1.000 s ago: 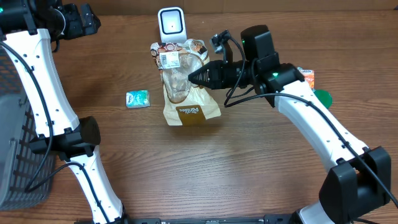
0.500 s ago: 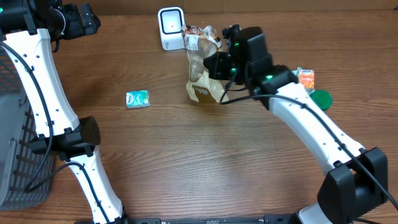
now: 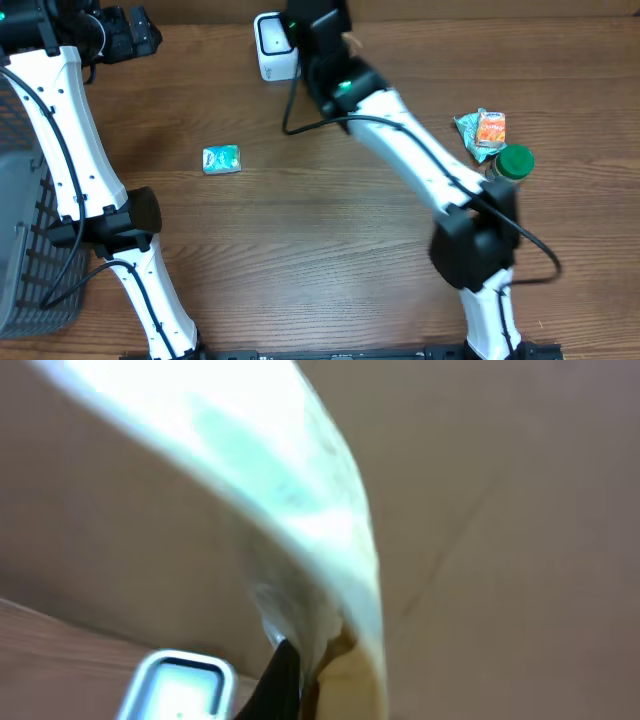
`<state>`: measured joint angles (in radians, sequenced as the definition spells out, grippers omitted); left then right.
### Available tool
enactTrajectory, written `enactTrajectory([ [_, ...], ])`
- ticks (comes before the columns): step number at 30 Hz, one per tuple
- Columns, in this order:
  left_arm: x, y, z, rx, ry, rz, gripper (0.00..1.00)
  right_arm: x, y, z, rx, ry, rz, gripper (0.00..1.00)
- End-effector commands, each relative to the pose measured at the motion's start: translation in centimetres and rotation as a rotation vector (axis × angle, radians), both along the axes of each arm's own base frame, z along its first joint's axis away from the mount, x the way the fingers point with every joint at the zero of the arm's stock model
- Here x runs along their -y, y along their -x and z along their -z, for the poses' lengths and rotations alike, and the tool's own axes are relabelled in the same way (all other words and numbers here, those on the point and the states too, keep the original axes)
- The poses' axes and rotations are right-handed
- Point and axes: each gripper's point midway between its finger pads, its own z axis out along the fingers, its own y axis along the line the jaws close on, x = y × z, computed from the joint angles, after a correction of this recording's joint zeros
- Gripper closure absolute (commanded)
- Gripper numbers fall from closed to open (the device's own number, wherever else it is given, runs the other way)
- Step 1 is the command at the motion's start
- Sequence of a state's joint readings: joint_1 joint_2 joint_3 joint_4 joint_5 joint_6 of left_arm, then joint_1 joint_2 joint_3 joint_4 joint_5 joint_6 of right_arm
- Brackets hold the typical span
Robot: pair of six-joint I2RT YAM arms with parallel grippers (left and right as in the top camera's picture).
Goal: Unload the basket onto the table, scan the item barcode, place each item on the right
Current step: 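Lift the nut bag and hold it under the white scanner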
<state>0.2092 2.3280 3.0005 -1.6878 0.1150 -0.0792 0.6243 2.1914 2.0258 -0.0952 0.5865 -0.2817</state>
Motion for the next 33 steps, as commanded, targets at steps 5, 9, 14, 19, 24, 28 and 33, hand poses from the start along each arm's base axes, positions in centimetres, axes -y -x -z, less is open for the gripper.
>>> enactTrajectory([
  [5, 0.3, 0.6, -2.0, 0.046, -0.008, -0.009, 0.01, -1.9, -2.5, 6.9, 0.049, 0.650, -0.026, 0.96],
  [9, 0.3, 0.6, -2.0, 0.046, -0.008, -0.009, 0.00, -2.0, -2.9, 9.2, 0.019, 0.675, -0.026, 0.96],
  [14, 0.3, 0.6, -2.0, 0.046, -0.008, -0.009, 0.00, -1.8, -3.1, 10.0, 0.012, 0.680, -0.015, 0.96],
  [19, 0.3, 0.6, -2.0, 0.046, -0.008, -0.009, 0.00, -1.6, -3.1, 10.9, -0.007, 0.695, -0.012, 0.96],
  [24, 0.3, 0.6, -2.0, 0.046, -0.008, -0.009, 0.00, -1.6, -3.0, 11.2, -0.016, 0.700, -0.015, 0.96],
  [28, 0.3, 0.6, -2.0, 0.046, -0.008, -0.009, 0.00, -1.7, -3.0, 11.2, -0.015, 0.697, -0.014, 0.96],
  [33, 0.3, 0.6, -2.0, 0.046, -0.008, -0.009, 0.01, -1.5, -2.8, 10.4, -0.010, 0.590, 0.017, 0.96],
])
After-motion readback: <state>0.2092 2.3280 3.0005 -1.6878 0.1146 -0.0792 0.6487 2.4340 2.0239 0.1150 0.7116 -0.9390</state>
